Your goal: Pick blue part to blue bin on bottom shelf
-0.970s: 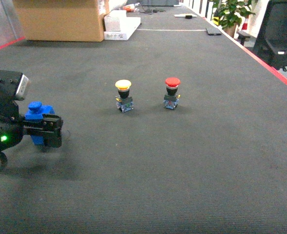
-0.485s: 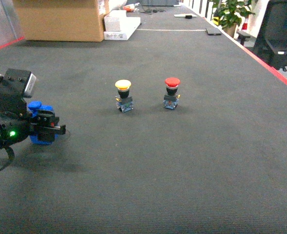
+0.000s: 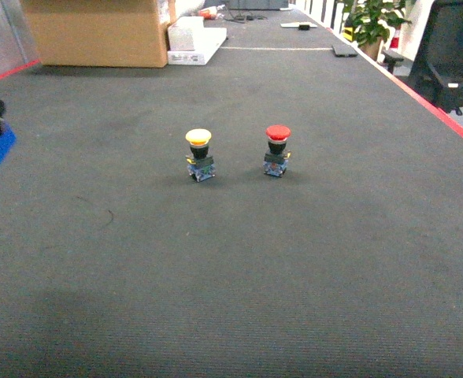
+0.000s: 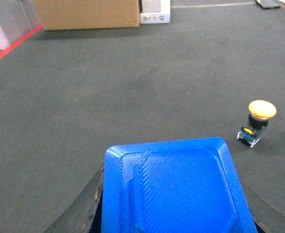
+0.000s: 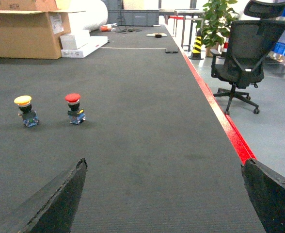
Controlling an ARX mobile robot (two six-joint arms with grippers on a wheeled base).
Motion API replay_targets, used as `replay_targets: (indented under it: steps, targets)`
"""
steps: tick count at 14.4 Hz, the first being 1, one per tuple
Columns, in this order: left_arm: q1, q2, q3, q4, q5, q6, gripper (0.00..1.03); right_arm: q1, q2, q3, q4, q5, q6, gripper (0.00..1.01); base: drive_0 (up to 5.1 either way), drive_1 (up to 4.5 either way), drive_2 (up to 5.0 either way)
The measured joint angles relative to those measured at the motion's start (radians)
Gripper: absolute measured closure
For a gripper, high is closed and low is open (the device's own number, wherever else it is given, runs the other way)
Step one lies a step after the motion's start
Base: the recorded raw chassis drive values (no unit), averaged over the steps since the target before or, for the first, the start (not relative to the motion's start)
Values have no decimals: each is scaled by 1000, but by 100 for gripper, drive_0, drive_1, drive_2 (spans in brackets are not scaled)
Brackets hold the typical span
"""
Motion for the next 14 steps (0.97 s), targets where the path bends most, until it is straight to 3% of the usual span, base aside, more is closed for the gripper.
replay_targets:
  steps: [3, 6, 14]
  targets:
    - [-40, -502, -158, -283, -97, -32, 58, 0, 0, 0, 0, 0, 0, 3, 0, 0, 0]
    - [-143, -968, -245, -629, -214, -58, 58, 0, 0, 0, 0, 0, 0, 3, 0, 0, 0]
    - [-145, -1010, -245, -634, -224, -64, 58, 0, 0, 0, 0, 0, 0, 3, 0, 0, 0]
